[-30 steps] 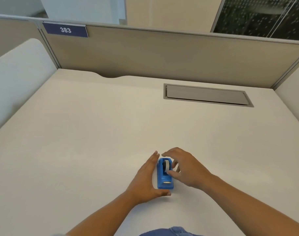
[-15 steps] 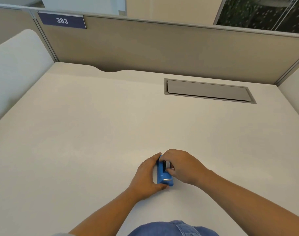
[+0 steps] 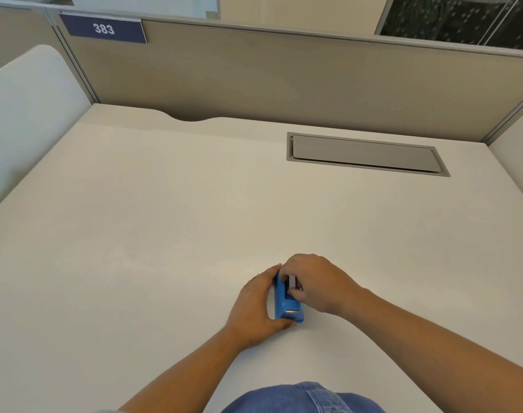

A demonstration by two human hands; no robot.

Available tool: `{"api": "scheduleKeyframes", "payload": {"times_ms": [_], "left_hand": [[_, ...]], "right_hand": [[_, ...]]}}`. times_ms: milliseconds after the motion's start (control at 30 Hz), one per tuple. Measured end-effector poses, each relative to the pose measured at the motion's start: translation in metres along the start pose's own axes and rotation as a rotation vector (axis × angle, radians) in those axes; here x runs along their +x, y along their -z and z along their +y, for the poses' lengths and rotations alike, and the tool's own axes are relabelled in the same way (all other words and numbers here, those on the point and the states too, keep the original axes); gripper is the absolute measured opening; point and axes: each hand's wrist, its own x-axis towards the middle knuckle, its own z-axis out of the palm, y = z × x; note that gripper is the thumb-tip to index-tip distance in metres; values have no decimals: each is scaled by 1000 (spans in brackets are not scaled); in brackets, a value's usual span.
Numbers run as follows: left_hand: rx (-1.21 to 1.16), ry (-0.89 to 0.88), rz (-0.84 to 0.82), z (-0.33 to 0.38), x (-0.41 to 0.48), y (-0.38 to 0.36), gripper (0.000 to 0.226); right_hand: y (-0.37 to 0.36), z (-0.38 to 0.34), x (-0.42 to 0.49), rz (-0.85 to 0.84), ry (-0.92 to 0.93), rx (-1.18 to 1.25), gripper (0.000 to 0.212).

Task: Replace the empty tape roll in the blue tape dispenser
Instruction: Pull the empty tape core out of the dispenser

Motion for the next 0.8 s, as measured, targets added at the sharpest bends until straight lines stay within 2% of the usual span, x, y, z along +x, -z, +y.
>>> {"api": "scheduleKeyframes", "payload": {"times_ms": [467,600,800], "left_hand": [[49,25,-25,9,0,2,90],[51,46,-33,15,1,3,90],[2,94,-109,23,2,15,90]], "right_hand": [[15,-8,2,-60,-23,-41,22],[30,-15,3,-19,-10,-14,19],[44,-29,-1,-37,19,-28,22]]}}
